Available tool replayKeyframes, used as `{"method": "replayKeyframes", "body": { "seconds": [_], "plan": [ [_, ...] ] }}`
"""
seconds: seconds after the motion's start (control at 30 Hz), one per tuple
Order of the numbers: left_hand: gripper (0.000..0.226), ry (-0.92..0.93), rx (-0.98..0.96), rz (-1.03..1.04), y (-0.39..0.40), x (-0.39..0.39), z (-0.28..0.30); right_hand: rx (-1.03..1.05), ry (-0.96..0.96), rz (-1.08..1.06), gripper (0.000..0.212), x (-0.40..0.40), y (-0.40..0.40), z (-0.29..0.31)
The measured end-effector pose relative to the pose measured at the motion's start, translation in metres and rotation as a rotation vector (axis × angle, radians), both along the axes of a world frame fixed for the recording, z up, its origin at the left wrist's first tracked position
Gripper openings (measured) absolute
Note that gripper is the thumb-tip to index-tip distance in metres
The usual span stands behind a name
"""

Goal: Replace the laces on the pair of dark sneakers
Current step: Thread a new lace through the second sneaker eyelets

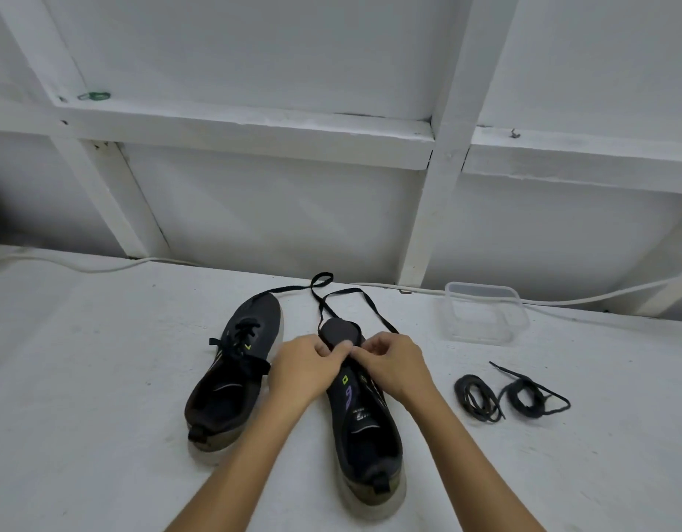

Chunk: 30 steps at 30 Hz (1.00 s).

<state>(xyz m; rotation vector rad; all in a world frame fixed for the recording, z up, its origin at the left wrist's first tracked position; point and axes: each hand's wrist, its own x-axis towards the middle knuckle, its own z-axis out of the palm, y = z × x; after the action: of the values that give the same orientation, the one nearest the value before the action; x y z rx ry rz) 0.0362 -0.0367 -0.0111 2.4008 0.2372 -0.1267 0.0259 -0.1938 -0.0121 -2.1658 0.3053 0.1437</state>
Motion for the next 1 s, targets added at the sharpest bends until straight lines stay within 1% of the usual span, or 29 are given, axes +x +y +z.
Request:
{"method": "replayKeyframes", "body": {
  "seconds": [0.07, 0.1, 0.17, 0.2, 0.23, 0.3, 0.33, 0.4, 0.47, 0.5, 0.57, 0.63, 0.7, 0.77, 0.83, 0.87, 0.97, 1.0],
  "plan": [
    [0.031, -0.021, -0.075, 0.053, -0.008, -0.001, -0.005, 0.073, -0.042, 0.004, 0.014, -0.001, -0.001, -0.003],
    [0.023, -0.028, -0.150, 0.072, -0.010, -0.002, -0.007, 0.172, -0.037, -0.020, 0.011, -0.002, -0.001, -0.003],
    [0.012, -0.014, -0.379, 0.121, -0.011, 0.000, -0.006, 0.423, 0.003, -0.090, 0.006, -0.004, 0.000, -0.001],
    [0.009, -0.010, -0.498, 0.139, -0.010, 0.001, -0.002, 0.492, 0.011, -0.113, 0.005, -0.004, 0.000, 0.000],
    [0.008, -0.026, -0.576, 0.130, -0.009, 0.002, 0.003, 0.503, 0.002, -0.119, 0.008, -0.004, -0.001, 0.000],
    [0.013, -0.071, -0.635, 0.014, -0.006, 0.006, 0.016, 0.440, -0.032, -0.071, 0.016, -0.004, -0.001, 0.002],
    [0.016, -0.090, -0.631, -0.069, -0.006, 0.009, 0.023, 0.404, -0.043, -0.005, 0.019, -0.004, -0.001, 0.005],
    [0.017, -0.134, -0.526, -0.216, -0.004, 0.015, 0.038, 0.336, -0.028, 0.179, 0.013, -0.005, 0.000, 0.010],
    [0.015, -0.137, -0.411, -0.338, -0.004, 0.019, 0.048, 0.267, -0.022, 0.310, 0.034, -0.004, -0.001, 0.015],
    [0.019, -0.114, -0.366, -0.380, -0.003, 0.019, 0.050, 0.270, -0.025, 0.313, 0.039, -0.003, -0.003, 0.017],
    [0.027, -0.064, -0.264, -0.417, 0.003, 0.017, 0.048, 0.324, -0.035, 0.241, 0.033, -0.003, -0.010, 0.019],
    [0.026, -0.042, -0.176, -0.436, 0.012, 0.013, 0.040, 0.391, -0.030, 0.152, 0.029, -0.007, -0.017, 0.019],
    [0.024, -0.066, -0.033, -0.465, 0.023, 0.009, 0.033, 0.522, -0.025, 0.058, 0.027, -0.009, -0.024, 0.017],
    [0.031, -0.096, 0.068, -0.474, 0.033, 0.006, 0.030, 0.772, -0.043, -0.077, 0.027, -0.010, -0.033, 0.016],
    [0.033, -0.090, 0.044, -0.456, 0.041, 0.002, 0.028, 1.049, -0.091, -0.249, 0.026, -0.009, -0.047, 0.018],
    [0.032, -0.081, 0.031, -0.454, 0.044, 0.000, 0.027, 1.143, -0.122, -0.324, 0.027, -0.009, -0.056, 0.018],
    [0.031, -0.068, 0.035, -0.467, 0.045, -0.007, 0.023, 1.389, -0.208, -0.444, 0.017, -0.010, -0.082, 0.015],
    [0.031, -0.065, 0.045, -0.466, 0.044, -0.009, 0.021, 1.423, -0.215, -0.451, 0.015, -0.012, -0.090, 0.015]
  ]
}}
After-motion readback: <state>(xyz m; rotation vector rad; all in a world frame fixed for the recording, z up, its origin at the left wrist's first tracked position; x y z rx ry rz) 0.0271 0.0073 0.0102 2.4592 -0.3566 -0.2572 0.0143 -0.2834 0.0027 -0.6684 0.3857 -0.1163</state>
